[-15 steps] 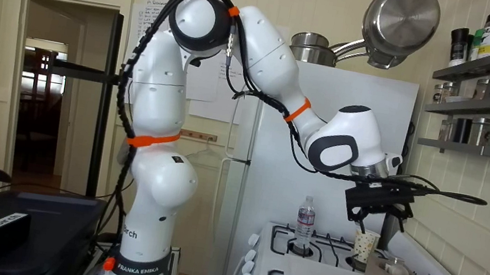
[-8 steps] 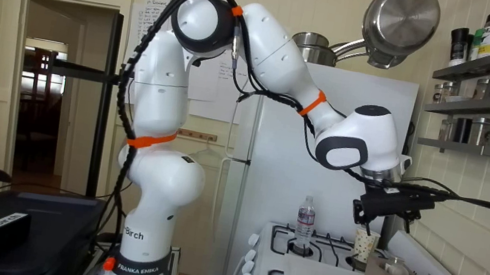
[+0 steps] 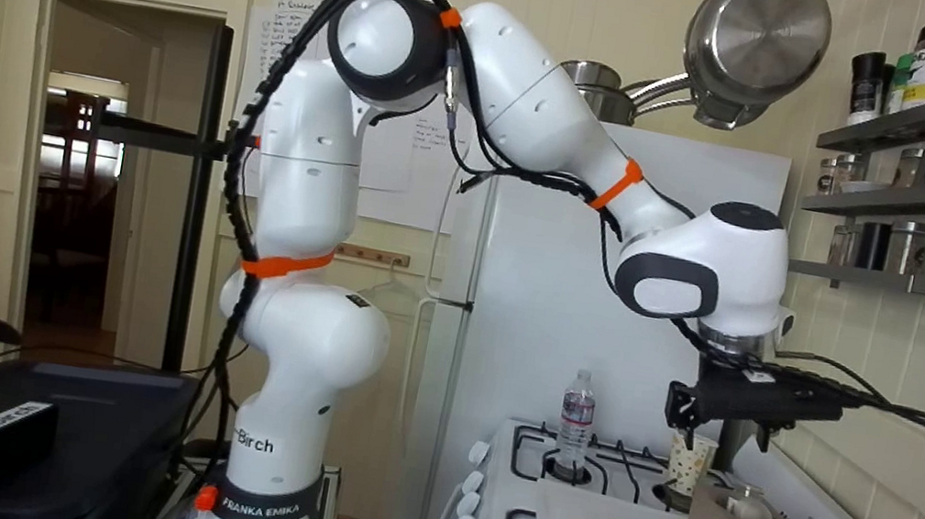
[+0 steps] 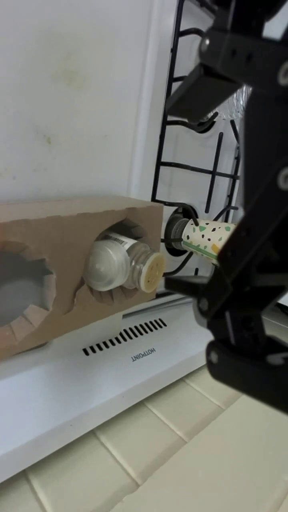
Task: Put the clear lid on the bottle next to it
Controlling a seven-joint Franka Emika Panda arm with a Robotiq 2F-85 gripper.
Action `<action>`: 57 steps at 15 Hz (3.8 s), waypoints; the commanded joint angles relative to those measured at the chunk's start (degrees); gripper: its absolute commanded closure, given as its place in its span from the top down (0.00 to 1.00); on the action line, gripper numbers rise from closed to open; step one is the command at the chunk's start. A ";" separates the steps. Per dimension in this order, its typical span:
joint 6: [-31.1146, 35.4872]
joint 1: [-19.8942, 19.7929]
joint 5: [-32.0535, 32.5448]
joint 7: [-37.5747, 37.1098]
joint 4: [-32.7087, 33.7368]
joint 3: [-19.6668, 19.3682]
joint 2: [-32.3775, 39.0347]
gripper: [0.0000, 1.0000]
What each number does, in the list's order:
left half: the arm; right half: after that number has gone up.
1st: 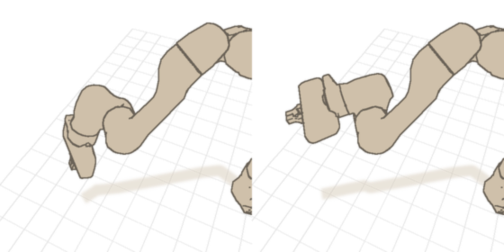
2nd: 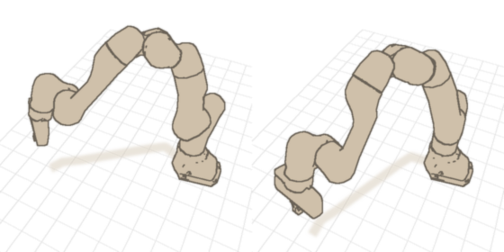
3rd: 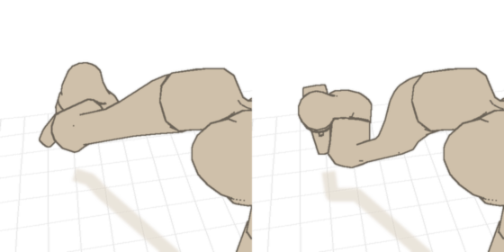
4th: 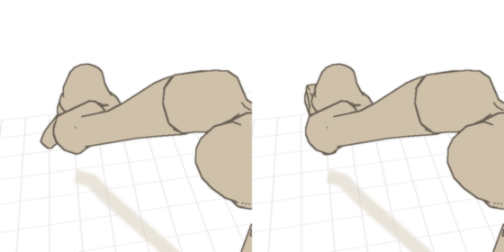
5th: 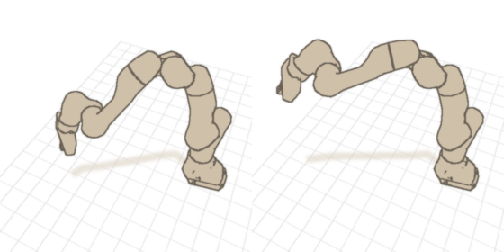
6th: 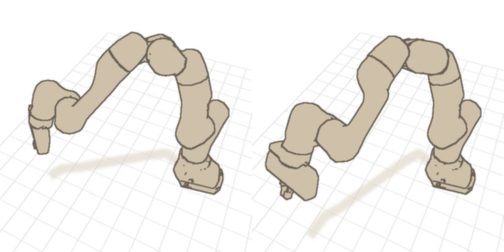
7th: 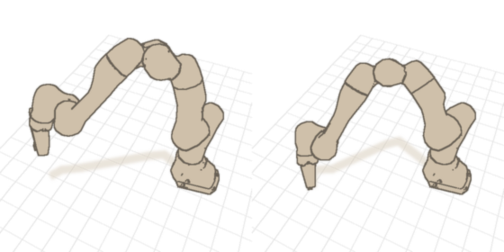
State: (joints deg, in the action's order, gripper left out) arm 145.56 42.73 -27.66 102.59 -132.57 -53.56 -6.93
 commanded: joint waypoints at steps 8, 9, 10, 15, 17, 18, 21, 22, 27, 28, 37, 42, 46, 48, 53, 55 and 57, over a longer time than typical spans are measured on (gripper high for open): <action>-8.55 -10.77 -10.12 0.53 9.81 9.24 13.11 1.00; -8.48 -10.77 -9.95 -0.03 10.80 9.33 14.51 1.00; -9.96 -11.31 -10.60 -0.63 12.42 9.40 16.12 1.00; -11.18 -31.38 -8.57 0.29 18.49 28.94 22.36 1.00; -11.11 -38.78 -6.49 -0.46 19.85 36.22 22.95 1.00; -10.66 -41.14 -5.52 -1.03 20.46 38.89 23.50 0.98; -10.38 -46.10 -3.59 -2.49 21.94 44.50 24.63 0.83; -10.39 -47.15 -2.89 -2.91 22.22 45.75 24.90 0.77; -10.46 -50.20 -0.34 -5.07 23.38 50.01 26.42 0.81; -10.43 -50.54 0.15 -5.52 23.45 50.48 26.63 0.84; -10.24 -52.45 2.84 -7.63 24.05 52.58 28.34 0.24; -6.63 -52.55 3.48 -8.24 18.03 52.49 21.49 0.24; -0.66 -51.52 6.39 -9.33 13.01 51.81 15.41 0.24; 1.59 -50.26 10.77 -11.63 10.77 51.37 12.91 0.24; 7.05 -39.70 35.55 -25.14 7.15 40.80 9.40 0.24; 6.19 -34.64 44.87 -30.72 9.49 35.67 10.47 0.24; 4.23 -29.85 54.13 -36.77 12.53 31.73 11.54 0.24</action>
State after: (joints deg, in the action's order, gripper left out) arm 151.41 6.20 15.30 73.58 -122.70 -16.11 3.96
